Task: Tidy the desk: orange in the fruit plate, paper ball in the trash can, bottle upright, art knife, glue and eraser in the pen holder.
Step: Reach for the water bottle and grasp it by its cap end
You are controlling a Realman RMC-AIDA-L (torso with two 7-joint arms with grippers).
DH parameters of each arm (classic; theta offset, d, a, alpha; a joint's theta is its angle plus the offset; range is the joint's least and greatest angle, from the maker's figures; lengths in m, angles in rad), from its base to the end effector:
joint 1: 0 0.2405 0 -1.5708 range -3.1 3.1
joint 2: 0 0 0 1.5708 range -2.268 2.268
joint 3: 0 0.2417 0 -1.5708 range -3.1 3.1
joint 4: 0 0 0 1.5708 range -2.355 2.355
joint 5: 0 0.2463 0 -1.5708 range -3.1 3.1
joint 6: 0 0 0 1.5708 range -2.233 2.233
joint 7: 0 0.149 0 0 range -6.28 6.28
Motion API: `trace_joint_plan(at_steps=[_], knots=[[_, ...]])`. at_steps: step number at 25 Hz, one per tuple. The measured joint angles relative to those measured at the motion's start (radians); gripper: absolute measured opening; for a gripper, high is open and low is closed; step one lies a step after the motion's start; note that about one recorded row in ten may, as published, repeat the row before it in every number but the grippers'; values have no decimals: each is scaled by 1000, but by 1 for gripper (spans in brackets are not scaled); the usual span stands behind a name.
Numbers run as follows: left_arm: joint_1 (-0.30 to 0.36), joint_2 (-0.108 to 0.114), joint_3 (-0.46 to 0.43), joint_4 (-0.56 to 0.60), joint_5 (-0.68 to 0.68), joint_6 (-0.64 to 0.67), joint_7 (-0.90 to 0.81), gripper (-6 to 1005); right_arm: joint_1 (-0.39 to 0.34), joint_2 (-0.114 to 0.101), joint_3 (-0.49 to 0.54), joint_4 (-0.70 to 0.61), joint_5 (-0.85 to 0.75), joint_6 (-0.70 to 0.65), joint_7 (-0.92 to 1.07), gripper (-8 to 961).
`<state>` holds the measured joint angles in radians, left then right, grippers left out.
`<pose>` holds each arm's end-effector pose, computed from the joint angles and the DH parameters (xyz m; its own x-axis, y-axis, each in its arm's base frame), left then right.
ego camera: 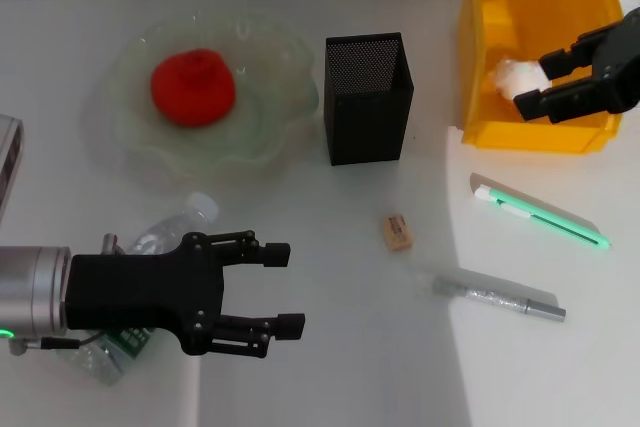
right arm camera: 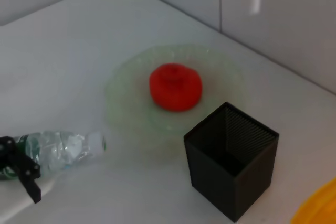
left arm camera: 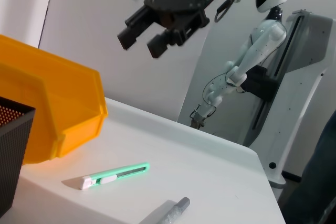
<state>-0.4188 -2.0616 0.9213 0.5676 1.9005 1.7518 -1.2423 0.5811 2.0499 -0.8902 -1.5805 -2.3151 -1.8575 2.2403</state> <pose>-0.2778 0.2834 -0.0285 0.7979 0.3347 0.5014 0.3227 -0.9396 0.1138 0.1441 0.3644 0.1274 0.8785 -0.4695 -0.0882 -0.4709 -0.8203 -0.3244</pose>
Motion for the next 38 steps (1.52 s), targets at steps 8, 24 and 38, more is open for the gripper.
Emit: trace_joint_plan(at_steps=[8, 24, 38], knots=[[0, 2, -6, 0, 0, 0, -3, 847, -7, 11, -7, 141, 5, -69, -141, 607], [22, 15, -3, 181, 9, 10, -283, 846, -124, -52, 316, 939, 164, -87, -882, 607], [-67, -6, 201, 788, 443, -103, -1236, 846, -185, -57, 368, 1008, 162, -37, -956, 606]])
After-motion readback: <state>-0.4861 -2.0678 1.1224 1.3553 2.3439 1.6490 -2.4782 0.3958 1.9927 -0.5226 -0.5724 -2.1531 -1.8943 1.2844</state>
